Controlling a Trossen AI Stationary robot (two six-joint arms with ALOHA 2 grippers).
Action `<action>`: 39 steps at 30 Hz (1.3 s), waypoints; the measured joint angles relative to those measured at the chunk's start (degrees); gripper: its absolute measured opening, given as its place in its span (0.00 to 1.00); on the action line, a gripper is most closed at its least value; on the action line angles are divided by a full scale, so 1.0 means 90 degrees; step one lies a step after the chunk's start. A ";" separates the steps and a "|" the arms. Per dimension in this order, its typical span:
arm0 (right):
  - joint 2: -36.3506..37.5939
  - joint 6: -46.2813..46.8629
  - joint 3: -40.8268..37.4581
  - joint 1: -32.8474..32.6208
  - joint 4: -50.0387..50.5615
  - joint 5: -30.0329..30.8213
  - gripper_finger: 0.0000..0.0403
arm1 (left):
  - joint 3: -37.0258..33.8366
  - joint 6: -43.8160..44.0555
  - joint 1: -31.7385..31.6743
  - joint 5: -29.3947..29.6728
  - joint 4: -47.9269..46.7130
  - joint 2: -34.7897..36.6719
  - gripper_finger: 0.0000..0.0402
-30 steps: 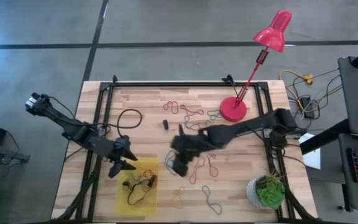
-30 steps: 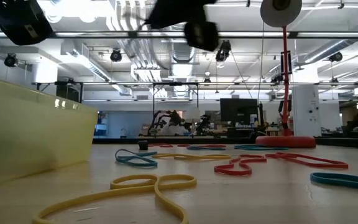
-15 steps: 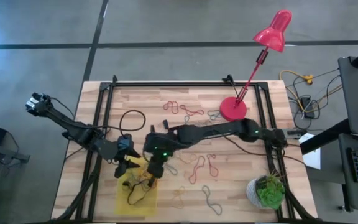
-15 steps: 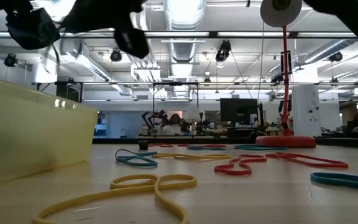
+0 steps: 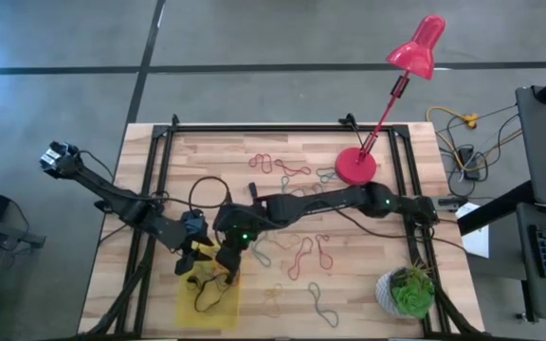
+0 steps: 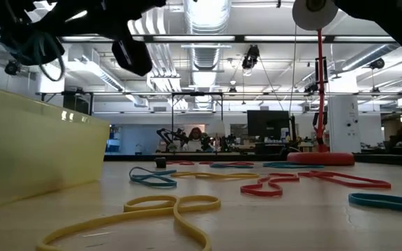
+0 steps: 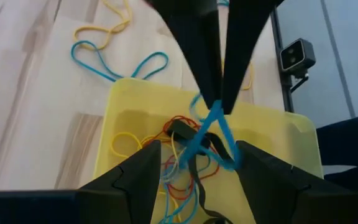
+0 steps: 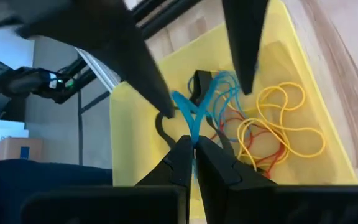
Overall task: Pick and place rubber bands into bin
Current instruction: Put the blue rubber band into the bin
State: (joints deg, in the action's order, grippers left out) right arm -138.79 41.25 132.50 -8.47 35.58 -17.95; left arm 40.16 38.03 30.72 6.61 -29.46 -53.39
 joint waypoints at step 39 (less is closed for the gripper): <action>0.0377 -0.0831 -0.1380 -0.2501 0.4953 0.0835 0.48 | 0.0010 -0.0051 0.0007 -0.0294 -0.0358 0.0355 0.47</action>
State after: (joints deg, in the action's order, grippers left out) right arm -135.39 33.77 120.08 -30.98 80.15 -10.44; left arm 40.25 37.57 30.79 3.97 -32.69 -50.19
